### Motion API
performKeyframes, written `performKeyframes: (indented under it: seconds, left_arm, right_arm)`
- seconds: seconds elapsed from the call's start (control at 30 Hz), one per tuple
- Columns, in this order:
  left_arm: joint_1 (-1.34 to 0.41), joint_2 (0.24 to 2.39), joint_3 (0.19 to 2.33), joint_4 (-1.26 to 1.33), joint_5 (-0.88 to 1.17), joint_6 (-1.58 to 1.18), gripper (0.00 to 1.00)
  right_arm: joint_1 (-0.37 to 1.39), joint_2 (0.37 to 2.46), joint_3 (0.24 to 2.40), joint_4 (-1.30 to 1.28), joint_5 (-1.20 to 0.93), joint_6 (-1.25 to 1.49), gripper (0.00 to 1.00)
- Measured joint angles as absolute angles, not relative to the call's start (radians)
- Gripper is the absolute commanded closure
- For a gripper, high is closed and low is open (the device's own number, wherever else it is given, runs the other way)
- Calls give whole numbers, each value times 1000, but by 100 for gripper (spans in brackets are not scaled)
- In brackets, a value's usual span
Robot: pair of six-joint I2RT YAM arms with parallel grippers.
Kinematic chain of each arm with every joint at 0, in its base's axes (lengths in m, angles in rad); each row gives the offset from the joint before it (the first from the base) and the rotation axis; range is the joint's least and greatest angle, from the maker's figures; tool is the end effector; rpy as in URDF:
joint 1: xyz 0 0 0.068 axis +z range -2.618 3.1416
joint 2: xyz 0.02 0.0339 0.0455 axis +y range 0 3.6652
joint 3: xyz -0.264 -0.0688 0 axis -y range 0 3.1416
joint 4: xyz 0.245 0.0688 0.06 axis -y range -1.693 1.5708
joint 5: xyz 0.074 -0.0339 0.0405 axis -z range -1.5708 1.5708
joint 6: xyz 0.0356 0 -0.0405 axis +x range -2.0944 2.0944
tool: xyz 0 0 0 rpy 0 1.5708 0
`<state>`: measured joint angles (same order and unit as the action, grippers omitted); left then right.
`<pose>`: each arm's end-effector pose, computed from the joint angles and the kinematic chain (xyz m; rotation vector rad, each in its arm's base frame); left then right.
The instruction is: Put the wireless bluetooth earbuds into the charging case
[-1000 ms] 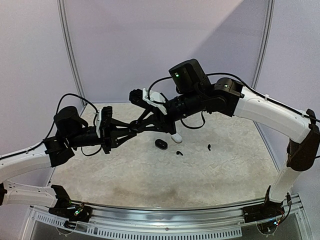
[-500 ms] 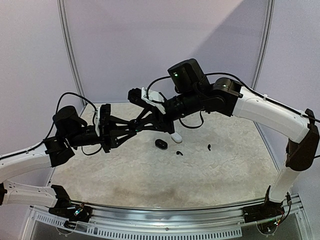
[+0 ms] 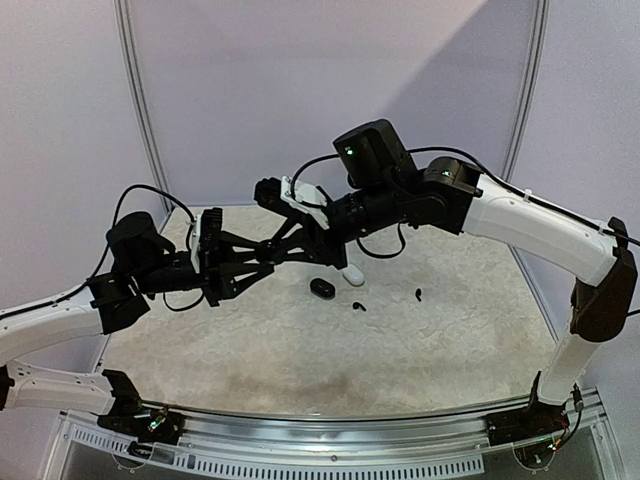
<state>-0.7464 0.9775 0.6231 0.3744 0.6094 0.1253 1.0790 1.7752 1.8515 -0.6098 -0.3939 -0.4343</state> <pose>0.1522 -0.1685 0.3057 1.1109 1.2013 -0.9522 0.1794 0.3637 0.3962 -1.6520 1.3935 0.7947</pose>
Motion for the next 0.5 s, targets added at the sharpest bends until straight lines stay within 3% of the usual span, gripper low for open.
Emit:
performKeyframes:
  seconds: [0.5]
  left_arm:
    - [-746, 993, 622, 345, 596, 150, 69]
  right_arm:
    - [1079, 1770, 1826, -584, -396, -426, 100]
